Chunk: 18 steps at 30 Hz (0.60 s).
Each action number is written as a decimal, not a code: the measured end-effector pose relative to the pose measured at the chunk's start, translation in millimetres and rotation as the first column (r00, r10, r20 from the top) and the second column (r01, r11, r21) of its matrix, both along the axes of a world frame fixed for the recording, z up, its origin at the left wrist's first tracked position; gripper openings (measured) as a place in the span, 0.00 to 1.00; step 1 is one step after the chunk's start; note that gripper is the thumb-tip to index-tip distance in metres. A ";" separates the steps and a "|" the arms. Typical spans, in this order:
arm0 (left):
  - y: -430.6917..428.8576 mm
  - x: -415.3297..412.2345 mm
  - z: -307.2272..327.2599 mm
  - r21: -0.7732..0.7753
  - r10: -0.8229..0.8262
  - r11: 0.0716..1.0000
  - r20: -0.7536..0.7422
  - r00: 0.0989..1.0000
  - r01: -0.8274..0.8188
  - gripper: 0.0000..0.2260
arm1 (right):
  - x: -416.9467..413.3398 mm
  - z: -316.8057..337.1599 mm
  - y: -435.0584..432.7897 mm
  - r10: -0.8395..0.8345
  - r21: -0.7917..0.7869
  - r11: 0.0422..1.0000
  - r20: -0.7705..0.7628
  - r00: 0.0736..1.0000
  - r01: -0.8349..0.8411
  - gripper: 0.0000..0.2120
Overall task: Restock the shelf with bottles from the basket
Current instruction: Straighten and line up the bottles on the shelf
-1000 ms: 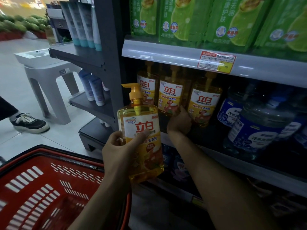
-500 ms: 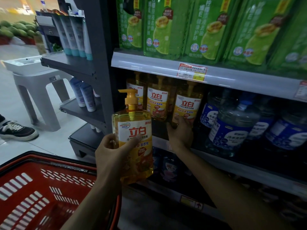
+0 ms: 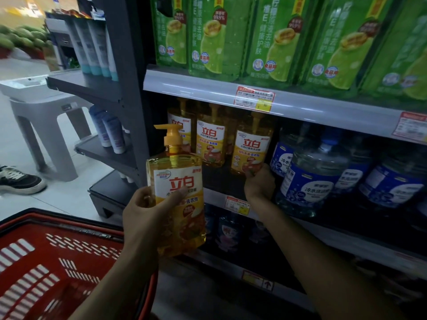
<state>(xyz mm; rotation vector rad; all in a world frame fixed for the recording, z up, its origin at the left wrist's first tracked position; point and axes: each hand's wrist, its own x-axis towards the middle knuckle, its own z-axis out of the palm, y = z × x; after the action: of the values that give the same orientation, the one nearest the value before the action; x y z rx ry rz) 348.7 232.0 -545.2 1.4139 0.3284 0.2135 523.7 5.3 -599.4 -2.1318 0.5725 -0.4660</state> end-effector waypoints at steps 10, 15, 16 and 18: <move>0.4 5.8 -1.8 0.011 -0.001 1.000 0.004 1.000 0.001 0.24 | 5.8 -2.6 4.8 -0.041 0.014 0.999 0.074 0.996 0.040 0.19; 0.2 6.9 -4.3 0.031 0.000 1.000 0.000 1.000 0.000 0.25 | 7.6 -3.5 8.6 -0.033 0.006 0.999 0.087 0.996 0.033 0.21; -0.2 7.2 -4.5 0.038 0.001 0.999 0.000 1.000 -0.001 0.26 | 7.7 -3.3 9.7 -0.029 0.005 1.000 0.089 0.996 0.028 0.21; -0.6 8.1 -5.1 0.050 0.002 0.999 -0.002 1.000 -0.002 0.27 | 7.8 -2.0 12.4 -0.025 0.001 1.000 0.096 0.995 0.025 0.22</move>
<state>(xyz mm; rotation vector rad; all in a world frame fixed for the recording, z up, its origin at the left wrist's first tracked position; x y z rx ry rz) 356.8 231.5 -550.4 1.4636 0.3276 0.2231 531.5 17.7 -601.3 -2.0918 0.5451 -0.5786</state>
